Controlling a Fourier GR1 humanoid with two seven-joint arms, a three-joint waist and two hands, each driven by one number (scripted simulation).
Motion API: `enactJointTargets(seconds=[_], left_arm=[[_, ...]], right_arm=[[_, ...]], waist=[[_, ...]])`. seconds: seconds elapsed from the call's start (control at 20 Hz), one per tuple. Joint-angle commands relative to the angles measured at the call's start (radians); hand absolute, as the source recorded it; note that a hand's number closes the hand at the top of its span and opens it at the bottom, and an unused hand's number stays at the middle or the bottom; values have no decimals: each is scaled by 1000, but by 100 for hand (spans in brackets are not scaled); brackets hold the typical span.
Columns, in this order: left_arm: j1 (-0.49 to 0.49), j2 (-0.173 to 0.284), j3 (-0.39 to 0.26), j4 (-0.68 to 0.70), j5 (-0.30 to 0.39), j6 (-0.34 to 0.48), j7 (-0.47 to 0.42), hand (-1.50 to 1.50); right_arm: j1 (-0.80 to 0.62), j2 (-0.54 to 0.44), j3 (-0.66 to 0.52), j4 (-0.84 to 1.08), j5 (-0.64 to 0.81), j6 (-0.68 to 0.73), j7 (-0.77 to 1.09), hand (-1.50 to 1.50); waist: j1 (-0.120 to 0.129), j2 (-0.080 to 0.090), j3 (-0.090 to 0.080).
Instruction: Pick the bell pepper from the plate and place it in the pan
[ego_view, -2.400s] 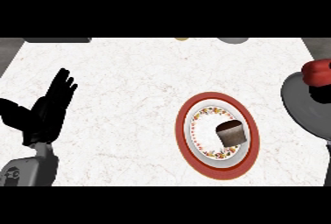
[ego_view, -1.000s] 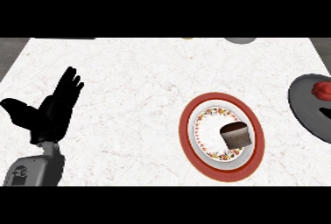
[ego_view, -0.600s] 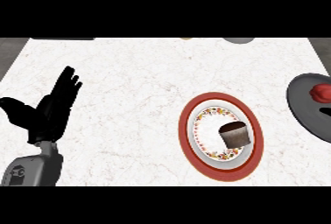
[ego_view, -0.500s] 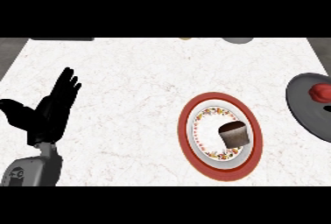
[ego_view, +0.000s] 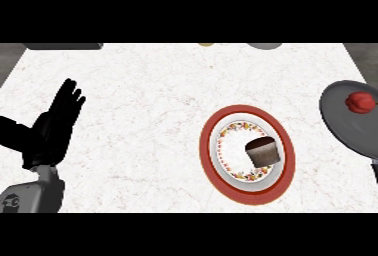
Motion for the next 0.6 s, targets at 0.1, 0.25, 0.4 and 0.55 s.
enactJointTargets(seconds=[0.1, 0.25, 0.4, 0.55], left_arm=[[37, -17, -28, -23, -16, 0, -3, 0], [64, 8, 2, -19, 11, -35, -25, 0], [15, -7, -12, -8, -11, -9, -15, 0], [-37, 7, -6, -31, -6, 10, 79, 0]], right_arm=[[186, -88, -88, 24, -139, 313, -126, -150], [286, -134, -90, 43, -163, 411, -201, -150], [299, -115, -53, 13, -204, 395, -193, -150], [338, -76, -36, -16, -232, 376, -232, -150]], waist=[[-11, -5, -2], [1, -1, 0], [8, 0, -1], [6, 0, -1]])
